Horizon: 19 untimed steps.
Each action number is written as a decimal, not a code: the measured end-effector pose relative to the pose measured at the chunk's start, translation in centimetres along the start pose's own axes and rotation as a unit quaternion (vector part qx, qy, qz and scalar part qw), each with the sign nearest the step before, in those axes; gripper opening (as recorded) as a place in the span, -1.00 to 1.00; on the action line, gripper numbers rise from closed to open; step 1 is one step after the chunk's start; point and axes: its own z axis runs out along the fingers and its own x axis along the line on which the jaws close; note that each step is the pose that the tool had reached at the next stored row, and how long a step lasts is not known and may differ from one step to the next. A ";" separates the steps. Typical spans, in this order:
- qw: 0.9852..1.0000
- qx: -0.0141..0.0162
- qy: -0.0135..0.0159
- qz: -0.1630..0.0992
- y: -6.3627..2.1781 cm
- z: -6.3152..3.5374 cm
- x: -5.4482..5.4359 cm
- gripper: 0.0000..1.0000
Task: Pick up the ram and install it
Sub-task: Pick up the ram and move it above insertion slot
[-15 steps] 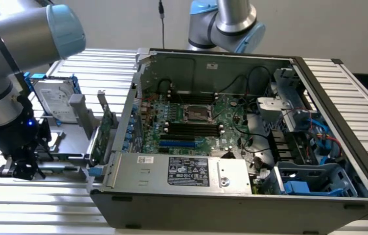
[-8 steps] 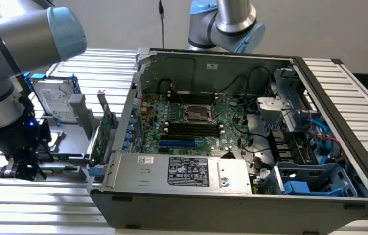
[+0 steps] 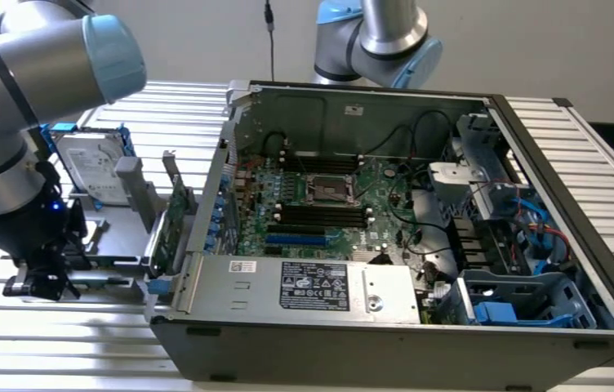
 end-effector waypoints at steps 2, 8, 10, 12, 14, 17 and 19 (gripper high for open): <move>1.000 0.000 0.000 -0.001 0.00 0.14 -0.1 0.00; 1.000 -0.008 0.000 -0.001 0.03 0.32 -0.1 0.00; 1.000 -0.009 0.000 -0.001 0.03 0.34 -0.1 0.00; 1.000 -0.009 -0.001 -0.001 0.02 0.39 -0.1 0.00; 1.000 -0.009 0.000 -0.001 0.02 0.41 -0.1 0.00; 1.000 -0.009 0.000 -0.001 -0.02 0.47 -0.1 0.00; 1.000 -0.009 0.000 0.000 -0.07 0.51 -0.1 0.00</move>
